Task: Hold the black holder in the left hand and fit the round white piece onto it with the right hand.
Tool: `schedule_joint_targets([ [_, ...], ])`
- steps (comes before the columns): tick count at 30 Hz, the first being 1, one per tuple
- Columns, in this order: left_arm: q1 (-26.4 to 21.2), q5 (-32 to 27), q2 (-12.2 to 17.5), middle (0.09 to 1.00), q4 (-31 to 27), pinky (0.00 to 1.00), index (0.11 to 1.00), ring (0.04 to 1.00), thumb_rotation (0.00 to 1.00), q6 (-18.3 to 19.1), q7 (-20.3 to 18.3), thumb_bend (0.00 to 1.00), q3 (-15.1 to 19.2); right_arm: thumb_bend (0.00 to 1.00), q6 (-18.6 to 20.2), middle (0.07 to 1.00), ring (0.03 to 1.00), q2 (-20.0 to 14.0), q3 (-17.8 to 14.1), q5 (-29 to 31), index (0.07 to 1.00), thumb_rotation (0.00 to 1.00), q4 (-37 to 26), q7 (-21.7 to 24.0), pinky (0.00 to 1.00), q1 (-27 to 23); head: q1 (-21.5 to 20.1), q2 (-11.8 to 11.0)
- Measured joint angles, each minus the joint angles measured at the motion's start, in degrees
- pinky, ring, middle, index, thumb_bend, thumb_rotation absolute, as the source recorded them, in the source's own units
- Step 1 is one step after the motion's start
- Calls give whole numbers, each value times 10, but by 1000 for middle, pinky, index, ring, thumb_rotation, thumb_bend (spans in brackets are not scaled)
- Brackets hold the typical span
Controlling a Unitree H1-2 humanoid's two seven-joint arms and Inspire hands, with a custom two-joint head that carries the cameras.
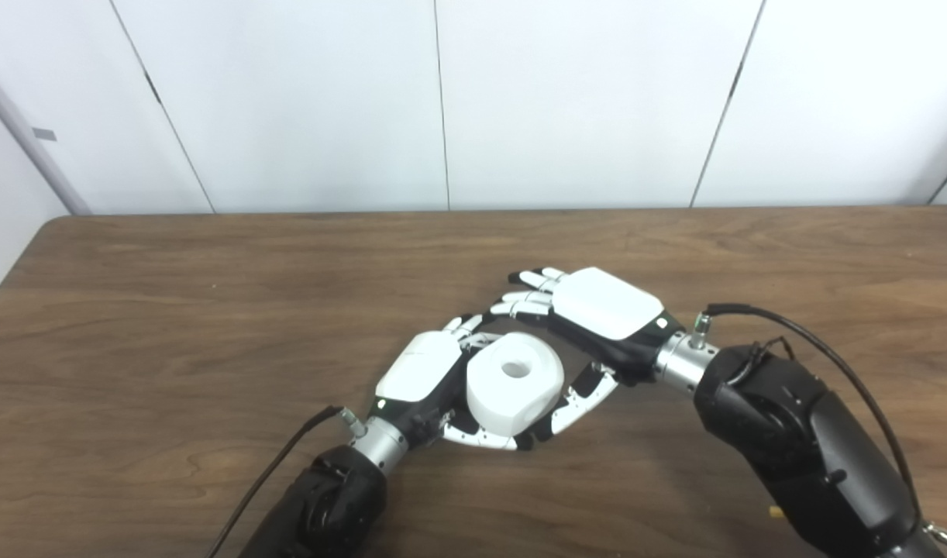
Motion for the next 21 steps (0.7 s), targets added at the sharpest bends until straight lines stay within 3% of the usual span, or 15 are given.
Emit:
schedule_joint_targets([
  [11,0,0,0,804,1,1000,482,965,54,-2,0,524,0,945,4,875,948,0,-23,29,847,430,-28,19,961,-20,-4,1],
  [16,-1,0,0,800,3,1000,482,959,54,-4,1,524,0,977,6,872,929,-5,-38,49,866,426,-53,33,896,-33,-4,2],
  [21,-1,0,-1,801,3,1000,482,962,54,-4,0,524,1,972,46,925,963,-51,-72,99,946,333,-81,88,899,-30,-3,0],
])
